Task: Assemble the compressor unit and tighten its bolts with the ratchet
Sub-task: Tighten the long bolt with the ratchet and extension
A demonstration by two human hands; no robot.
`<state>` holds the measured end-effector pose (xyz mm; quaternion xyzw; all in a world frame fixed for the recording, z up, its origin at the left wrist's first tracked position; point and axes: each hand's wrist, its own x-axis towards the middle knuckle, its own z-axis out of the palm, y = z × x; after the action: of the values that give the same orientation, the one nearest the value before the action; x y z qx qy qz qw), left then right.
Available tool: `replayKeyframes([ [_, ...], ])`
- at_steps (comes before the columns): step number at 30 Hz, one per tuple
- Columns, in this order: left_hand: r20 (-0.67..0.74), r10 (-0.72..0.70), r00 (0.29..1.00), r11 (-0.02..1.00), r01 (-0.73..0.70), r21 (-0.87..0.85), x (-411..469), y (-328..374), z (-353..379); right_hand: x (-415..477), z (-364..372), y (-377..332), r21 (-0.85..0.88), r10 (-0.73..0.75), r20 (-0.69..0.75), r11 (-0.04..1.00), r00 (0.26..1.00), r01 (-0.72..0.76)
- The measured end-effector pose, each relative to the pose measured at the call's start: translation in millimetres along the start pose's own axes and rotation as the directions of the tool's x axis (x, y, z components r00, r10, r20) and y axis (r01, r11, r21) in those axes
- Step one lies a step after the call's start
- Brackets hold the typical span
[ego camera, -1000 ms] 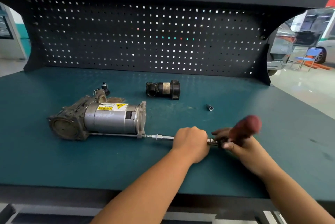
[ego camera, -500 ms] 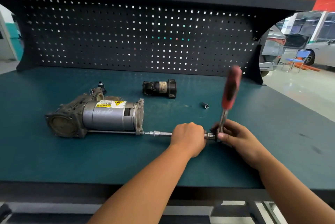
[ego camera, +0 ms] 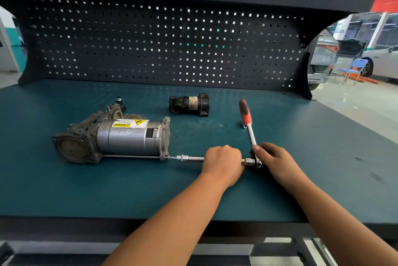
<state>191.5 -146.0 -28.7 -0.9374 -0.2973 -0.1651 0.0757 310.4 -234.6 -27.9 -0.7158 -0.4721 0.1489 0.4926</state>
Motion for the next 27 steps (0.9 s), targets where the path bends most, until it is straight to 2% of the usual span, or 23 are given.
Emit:
replayKeyframes([
  [2, 0.021, -0.012, 1.0, 1.0, 0.012, -0.003, 1, 0, 0, -4, -6, 2, 0.182, -0.092, 0.08, 0.98, 0.992, 0.077],
  [4, 0.046, -0.025, 0.999, 1.0, 0.026, -0.013, 2, -1, 0, -8, -9, 7, 0.217, -0.174, 0.134, 0.966, 0.976, 0.143],
  [10, 0.06, -0.035, 0.998, 0.999, 0.037, -0.034, 4, -4, 0, -14, -6, 8, 0.053, -0.194, 0.092, 0.98, 0.977, 0.19],
  [13, 0.024, 0.007, 1.0, 1.0, -0.006, -0.017, 0, -2, 0, -9, 3, 0, -0.013, -0.117, 0.002, 0.993, 0.993, 0.117],
  [16, -0.005, 0.012, 1.0, 1.0, -0.012, -0.023, -3, 0, -1, -4, 6, -3, -0.087, -0.024, 0.001, 0.996, 1.0, 0.024],
  [20, 0.034, -0.015, 0.999, 0.999, 0.016, -0.032, -1, -1, 0, -12, -2, -7, 0.036, -0.166, 0.07, 0.986, 0.984, 0.164],
  [23, 0.051, -0.021, 0.998, 0.999, 0.022, -0.025, 4, -3, 0, -19, -7, -5, -0.097, -0.301, 0.125, 0.945, 0.945, 0.314],
  [25, 0.042, -0.025, 0.999, 0.999, 0.026, -0.026, 6, -5, 1, -20, -7, -3, -0.138, -0.309, 0.122, 0.936, 0.943, 0.324],
  [27, 0.043, -0.028, 0.999, 0.999, 0.029, -0.022, 7, -7, 2, -18, -6, -2, -0.095, -0.244, 0.099, 0.963, 0.965, 0.253],
])
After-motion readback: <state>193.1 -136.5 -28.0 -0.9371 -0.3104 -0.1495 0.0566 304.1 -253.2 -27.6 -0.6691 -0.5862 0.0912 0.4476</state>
